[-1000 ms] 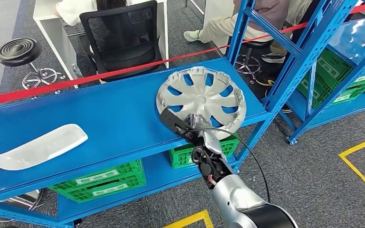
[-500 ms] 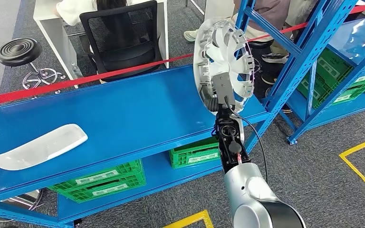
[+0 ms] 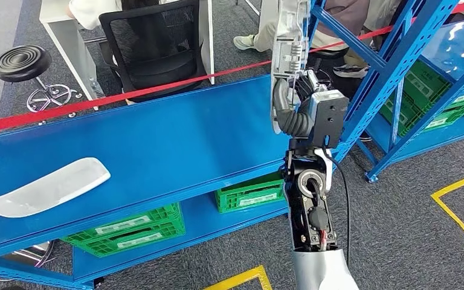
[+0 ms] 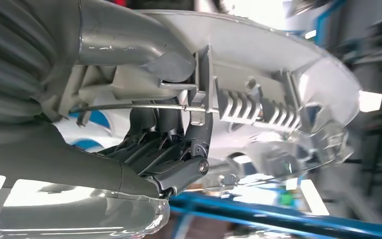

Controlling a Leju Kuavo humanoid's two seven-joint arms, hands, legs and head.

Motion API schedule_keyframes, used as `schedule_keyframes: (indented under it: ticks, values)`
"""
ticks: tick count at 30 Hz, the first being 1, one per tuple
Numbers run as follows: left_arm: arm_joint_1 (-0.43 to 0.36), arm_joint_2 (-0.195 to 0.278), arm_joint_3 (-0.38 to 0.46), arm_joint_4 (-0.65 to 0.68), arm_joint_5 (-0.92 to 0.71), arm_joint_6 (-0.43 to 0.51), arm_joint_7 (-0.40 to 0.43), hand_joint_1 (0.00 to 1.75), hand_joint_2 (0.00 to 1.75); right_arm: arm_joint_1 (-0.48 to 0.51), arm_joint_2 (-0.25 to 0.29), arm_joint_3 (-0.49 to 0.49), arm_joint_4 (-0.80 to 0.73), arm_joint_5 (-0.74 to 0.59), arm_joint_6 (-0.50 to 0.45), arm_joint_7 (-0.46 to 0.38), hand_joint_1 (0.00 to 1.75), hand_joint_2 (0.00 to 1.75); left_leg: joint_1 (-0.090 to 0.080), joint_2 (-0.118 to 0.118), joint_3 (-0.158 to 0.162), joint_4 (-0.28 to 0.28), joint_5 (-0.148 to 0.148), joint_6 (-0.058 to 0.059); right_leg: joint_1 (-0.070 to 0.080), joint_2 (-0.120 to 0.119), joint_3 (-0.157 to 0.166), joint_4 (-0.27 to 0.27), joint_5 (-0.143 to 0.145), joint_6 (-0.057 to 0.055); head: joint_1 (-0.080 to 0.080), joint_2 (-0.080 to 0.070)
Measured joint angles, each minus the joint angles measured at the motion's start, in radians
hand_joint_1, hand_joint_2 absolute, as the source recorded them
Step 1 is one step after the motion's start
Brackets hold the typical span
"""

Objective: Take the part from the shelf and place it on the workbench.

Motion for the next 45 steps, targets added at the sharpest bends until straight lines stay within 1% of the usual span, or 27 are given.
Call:
schedule_keyframes:
  ticks: [7,13,18,23,28,33,40,45]
  values:
    - [0.007,0.000,0.000,0.000,0.002,0.000,-0.004,0.00,1.75,0.092,-0.031,0.126,-0.273,-0.042,0.012,-0.041,1.75,1.75,0.000,0.000,0.000,0.000,0.000,0.000,0.000,0.000,0.000,0.000,0.000,0.000,0.000,0.000]
    - [0.017,0.000,0.000,0.000,0.004,0.006,-0.007,0.00,1.75,0.175,-0.068,0.193,-0.483,-0.048,-0.002,-0.085,1.75,1.75,0.000,0.000,0.000,0.000,0.000,0.000,0.000,0.000,0.000,0.000,0.000,0.000,0.000,0.000]
    - [0.022,0.001,0.001,0.000,0.014,0.020,0.028,0.00,1.75,0.246,-0.106,0.246,-0.642,-0.048,-0.008,-0.101,1.75,1.75,0.000,0.000,0.000,0.000,-0.001,0.000,0.000,0.000,0.000,0.000,-0.001,0.000,0.000,0.000]
    - [0.024,0.004,0.008,0.000,0.022,0.024,0.053,0.00,1.75,0.314,-0.149,0.316,-0.763,-0.046,-0.034,-0.102,1.75,1.75,0.000,0.000,0.000,0.000,-0.001,0.000,0.000,0.000,0.001,0.000,-0.001,0.000,0.000,0.000]
    - [0.026,0.007,0.016,0.000,0.024,0.032,0.095,0.00,1.75,0.362,-0.185,0.378,-0.839,-0.051,-0.047,-0.102,1.75,1.75,0.000,0.000,0.001,0.000,-0.001,0.000,0.000,0.000,0.001,0.000,-0.001,0.001,0.000,0.000]
    - [0.027,0.009,0.022,0.000,0.024,0.049,0.146,0.00,1.75,0.369,-0.203,0.430,-0.864,-0.060,-0.018,-0.102,1.75,1.75,0.000,0.000,0.001,0.000,-0.001,0.000,0.000,0.000,0.002,0.000,-0.001,0.001,0.000,0.000]
    - [0.028,0.010,0.034,0.000,0.028,0.090,0.199,0.00,1.75,0.360,-0.207,0.446,-0.854,-0.110,0.026,-0.101,1.75,1.75,0.000,0.000,0.001,0.000,-0.001,0.000,0.000,0.000,0.003,0.000,-0.001,0.001,0.000,0.000]
    - [0.028,0.012,0.044,0.000,0.037,0.108,0.212,0.00,1.75,0.344,-0.206,0.449,-0.833,-0.126,0.051,-0.101,1.75,1.75,-0.005,-0.001,0.001,0.001,-0.004,0.005,-0.005,-0.001,0.004,-0.001,-0.001,0.003,0.000,0.000]
